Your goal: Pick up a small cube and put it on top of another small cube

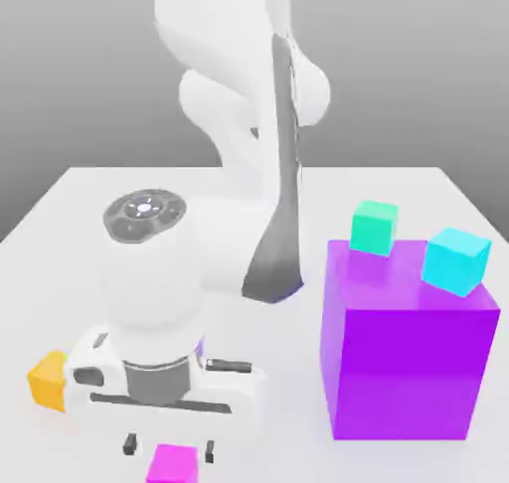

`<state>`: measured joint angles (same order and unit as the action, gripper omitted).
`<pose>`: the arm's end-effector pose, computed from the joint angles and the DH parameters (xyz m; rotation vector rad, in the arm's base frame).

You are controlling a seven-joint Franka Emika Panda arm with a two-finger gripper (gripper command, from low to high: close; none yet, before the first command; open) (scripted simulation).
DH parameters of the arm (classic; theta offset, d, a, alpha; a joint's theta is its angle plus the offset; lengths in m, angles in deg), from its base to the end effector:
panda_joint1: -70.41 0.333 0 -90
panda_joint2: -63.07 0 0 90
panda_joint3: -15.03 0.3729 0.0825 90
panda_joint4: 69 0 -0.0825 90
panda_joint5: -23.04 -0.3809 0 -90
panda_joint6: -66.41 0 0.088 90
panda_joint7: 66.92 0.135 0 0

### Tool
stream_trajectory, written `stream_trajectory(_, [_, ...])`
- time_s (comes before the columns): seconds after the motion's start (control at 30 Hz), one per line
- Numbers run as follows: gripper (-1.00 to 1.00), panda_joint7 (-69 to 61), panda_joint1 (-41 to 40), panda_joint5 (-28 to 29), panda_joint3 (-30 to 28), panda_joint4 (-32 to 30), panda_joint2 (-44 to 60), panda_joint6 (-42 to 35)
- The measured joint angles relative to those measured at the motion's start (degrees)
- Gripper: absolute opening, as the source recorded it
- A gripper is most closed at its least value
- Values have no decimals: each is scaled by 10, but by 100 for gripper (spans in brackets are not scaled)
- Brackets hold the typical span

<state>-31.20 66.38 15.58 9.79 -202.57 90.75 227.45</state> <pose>0.5263 -0.0930 0.1566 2.8302 -1.3636 0.0011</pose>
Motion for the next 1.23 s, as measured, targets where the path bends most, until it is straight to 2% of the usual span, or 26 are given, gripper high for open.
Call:
stream_trajectory(0.2, [-100, -1, -2, -1, 2, 2, 8, 6])
stream_trajectory(0.3, [-100, 6, 4, 8, -6, -7, -30, -23])
stream_trajectory(0.37, [-100, 14, 10, 18, -14, -15, -69, -54])
stream_trajectory(0.47, [-100, -22, 31, 33, 11, -20, -130, -110])
stream_trajectory(0.7, [-100, -176, 124, 39, 94, -22, -274, -253])
stream_trajectory(0.97, [-100, -367, 233, 35, 145, -23, -443, -418])
stream_trajectory(1.03, [-100, -388, 246, 36, 153, -39, -452, -411])
stream_trajectory(1.1, [-100, -393, 249, 36, 157, -64, -439, -371])
stream_trajectory(1.13, [100, -393, 249, 37, 159, -76, -431, -352])
stream_trajectory(1.23, [100, -393, 249, 37, 159, -76, -431, -352])
